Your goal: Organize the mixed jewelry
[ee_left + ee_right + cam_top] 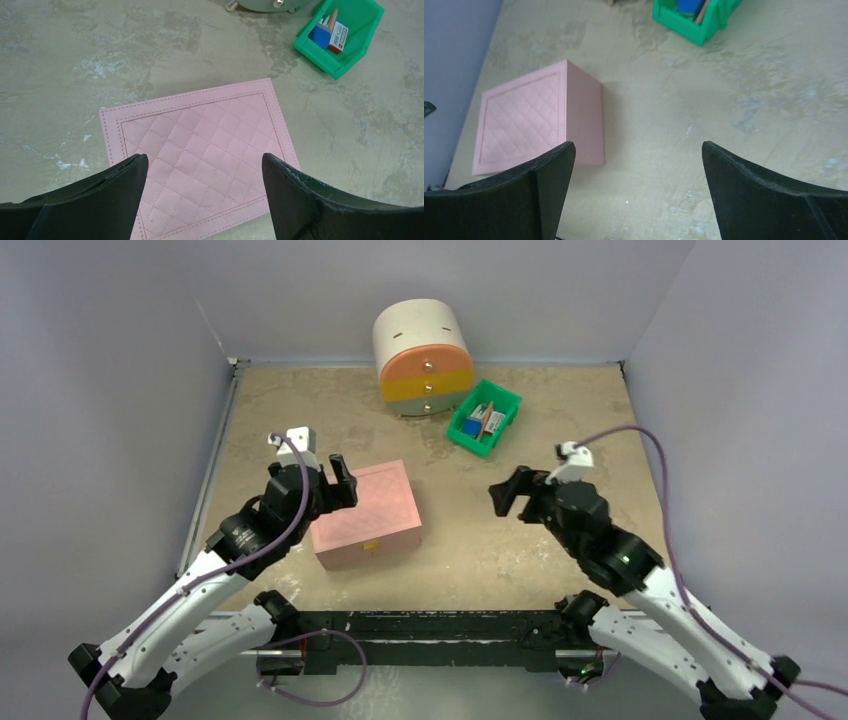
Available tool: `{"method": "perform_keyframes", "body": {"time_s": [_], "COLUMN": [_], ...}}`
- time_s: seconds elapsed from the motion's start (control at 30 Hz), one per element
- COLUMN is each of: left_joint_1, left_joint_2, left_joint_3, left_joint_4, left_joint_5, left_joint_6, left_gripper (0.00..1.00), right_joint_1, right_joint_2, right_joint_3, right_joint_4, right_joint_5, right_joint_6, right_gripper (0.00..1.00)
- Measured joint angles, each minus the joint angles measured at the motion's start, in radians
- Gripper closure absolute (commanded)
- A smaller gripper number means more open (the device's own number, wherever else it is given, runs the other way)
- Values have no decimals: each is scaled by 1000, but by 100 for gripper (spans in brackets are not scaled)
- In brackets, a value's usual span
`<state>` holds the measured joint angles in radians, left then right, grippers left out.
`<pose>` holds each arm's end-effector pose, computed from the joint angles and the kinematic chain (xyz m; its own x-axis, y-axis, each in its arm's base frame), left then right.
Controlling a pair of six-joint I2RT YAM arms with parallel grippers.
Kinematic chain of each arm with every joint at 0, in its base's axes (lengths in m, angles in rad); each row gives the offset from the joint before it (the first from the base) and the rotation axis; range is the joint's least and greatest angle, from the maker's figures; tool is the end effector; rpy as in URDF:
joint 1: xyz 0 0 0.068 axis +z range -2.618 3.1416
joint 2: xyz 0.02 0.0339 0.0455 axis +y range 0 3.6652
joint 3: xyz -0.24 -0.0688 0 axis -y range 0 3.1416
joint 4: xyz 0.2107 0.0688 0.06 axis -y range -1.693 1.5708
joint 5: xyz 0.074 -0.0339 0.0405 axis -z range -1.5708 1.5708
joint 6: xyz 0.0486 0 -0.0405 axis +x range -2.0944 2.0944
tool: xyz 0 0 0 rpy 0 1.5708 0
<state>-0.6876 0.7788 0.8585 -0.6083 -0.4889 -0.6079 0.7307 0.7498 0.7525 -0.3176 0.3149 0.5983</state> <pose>0.1346 -0.0810 0.2997 -0.4609 -0.2739 -0.8441 -0.0199 0.9541 -0.2988 0.1360 0.1017 0.3004 -0.4245 0.3387 -0.8397 -0.2132 0.8639 0.4563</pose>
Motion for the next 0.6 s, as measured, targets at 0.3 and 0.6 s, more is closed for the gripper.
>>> {"method": "perform_keyframes", "body": {"time_s": [0.3,0.6], "left_joint_1": [0,0], "left_joint_2": [-74,-168], "left_joint_3": [0,-5], "left_joint_4": [23,34], "left_joint_5": [-21,-12], "left_joint_6": [2,5], "left_gripper": [15,14], "right_joint_1": [-1,-3], "right_joint_2": [-328,-378], "right_joint_3": [-10,-5], "right_joint_4": [-179,-271], "right_joint_5": [181,146], "right_joint_6": [-6,-49], "right_gripper": [1,1]}}
